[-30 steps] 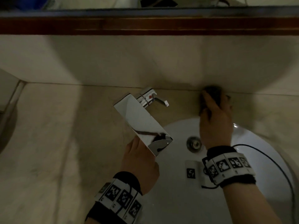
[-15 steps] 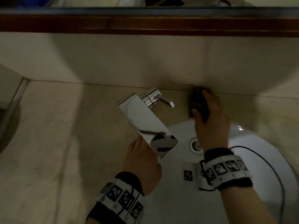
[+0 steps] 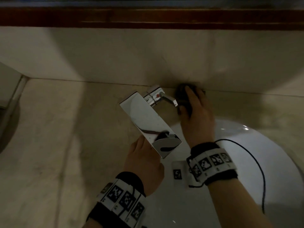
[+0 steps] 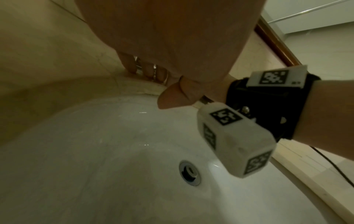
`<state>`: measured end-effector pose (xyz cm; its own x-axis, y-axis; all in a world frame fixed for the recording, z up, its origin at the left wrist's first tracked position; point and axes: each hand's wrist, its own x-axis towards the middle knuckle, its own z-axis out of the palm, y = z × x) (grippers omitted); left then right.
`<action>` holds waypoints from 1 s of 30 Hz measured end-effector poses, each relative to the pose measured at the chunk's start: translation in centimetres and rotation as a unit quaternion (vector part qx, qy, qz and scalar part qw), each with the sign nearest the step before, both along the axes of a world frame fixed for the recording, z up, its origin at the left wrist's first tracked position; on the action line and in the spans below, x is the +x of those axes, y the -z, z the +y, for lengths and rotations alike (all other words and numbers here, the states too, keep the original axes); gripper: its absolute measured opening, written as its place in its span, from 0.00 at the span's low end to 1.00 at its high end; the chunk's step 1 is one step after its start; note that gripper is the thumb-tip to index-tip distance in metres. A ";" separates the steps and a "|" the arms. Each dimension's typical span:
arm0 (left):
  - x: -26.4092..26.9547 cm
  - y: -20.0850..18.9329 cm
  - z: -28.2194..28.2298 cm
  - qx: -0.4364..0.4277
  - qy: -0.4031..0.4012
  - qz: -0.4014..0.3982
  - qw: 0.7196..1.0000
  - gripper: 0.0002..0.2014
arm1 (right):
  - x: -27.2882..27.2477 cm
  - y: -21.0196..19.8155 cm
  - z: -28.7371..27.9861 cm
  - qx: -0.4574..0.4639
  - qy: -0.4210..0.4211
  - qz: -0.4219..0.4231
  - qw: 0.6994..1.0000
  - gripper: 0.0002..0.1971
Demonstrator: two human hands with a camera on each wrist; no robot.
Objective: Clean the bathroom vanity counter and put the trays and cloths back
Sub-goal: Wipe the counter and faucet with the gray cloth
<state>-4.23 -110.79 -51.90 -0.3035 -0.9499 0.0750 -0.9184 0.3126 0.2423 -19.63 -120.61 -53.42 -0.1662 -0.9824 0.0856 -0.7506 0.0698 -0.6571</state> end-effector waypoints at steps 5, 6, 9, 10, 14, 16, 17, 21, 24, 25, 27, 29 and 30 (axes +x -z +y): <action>-0.3 -0.2 0.1 0.100 -0.031 -0.022 0.994 0.25 | -4.7 -1.2 0.7 -0.019 0.120 -0.037 0.992 0.31; -0.3 -0.2 0.1 0.110 -0.029 -0.027 0.993 0.25 | -5.0 -1.3 0.7 -0.023 0.143 -0.045 0.988 0.32; -0.3 -0.5 0.2 0.147 -0.027 -0.032 0.988 0.26 | -4.0 -1.4 0.4 -0.044 0.151 -0.051 0.986 0.29; -0.1 -0.4 0.3 0.148 -0.027 -0.021 0.988 0.26 | -3.1 -1.2 0.1 -0.045 0.140 -0.047 0.988 0.28; -0.2 -1.4 -0.2 0.129 -0.035 0.073 0.988 0.22 | 1.8 -0.4 -0.8 -0.041 0.040 -0.040 0.998 0.26; 0.1 -2.4 -0.7 0.125 -0.057 0.136 0.981 0.16 | 3.2 -0.3 -1.1 -0.042 -0.013 -0.054 0.998 0.26; 0.5 -3.1 -1.0 0.138 -0.072 0.170 0.973 0.11 | 3.3 -0.4 -1.2 -0.037 -0.031 -0.057 0.997 0.27; 3.6 -5.8 -2.0 0.164 -0.106 0.210 0.958 0.20 | 0.9 -1.1 0.0 -0.009 -0.056 -0.045 0.997 0.33; 6.9 -6.3 -3.6 0.147 -0.180 0.210 0.950 0.10 | -0.3 -1.3 1.5 -0.028 -0.055 -0.019 0.998 0.28; 7.9 -6.0 -4.2 0.132 -0.197 0.214 0.948 0.12 | -0.2 -1.1 1.6 -0.026 -0.063 -0.011 0.998 0.27; 9.5 -5.9 -5.9 0.111 -0.212 0.228 0.944 0.15 | 0.2 -0.5 1.4 -0.023 -0.067 -0.002 0.997 0.27; 10.3 -5.9 -7.6 0.106 -0.200 0.238 0.945 0.15 | 0.6 -0.3 0.8 -0.043 -0.051 -0.001 0.998 0.25; 10.5 -5.8 -8.6 0.105 -0.190 0.235 0.947 0.16 | 0.8 -0.2 0.5 -0.060 -0.047 0.007 0.997 0.23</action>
<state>6.23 -119.35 -46.06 0.0837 -0.9928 -0.0858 -0.7301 -0.1197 0.6727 -18.80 -120.09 -53.20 -0.0720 -0.9762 0.2045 -0.7588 -0.0795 -0.6464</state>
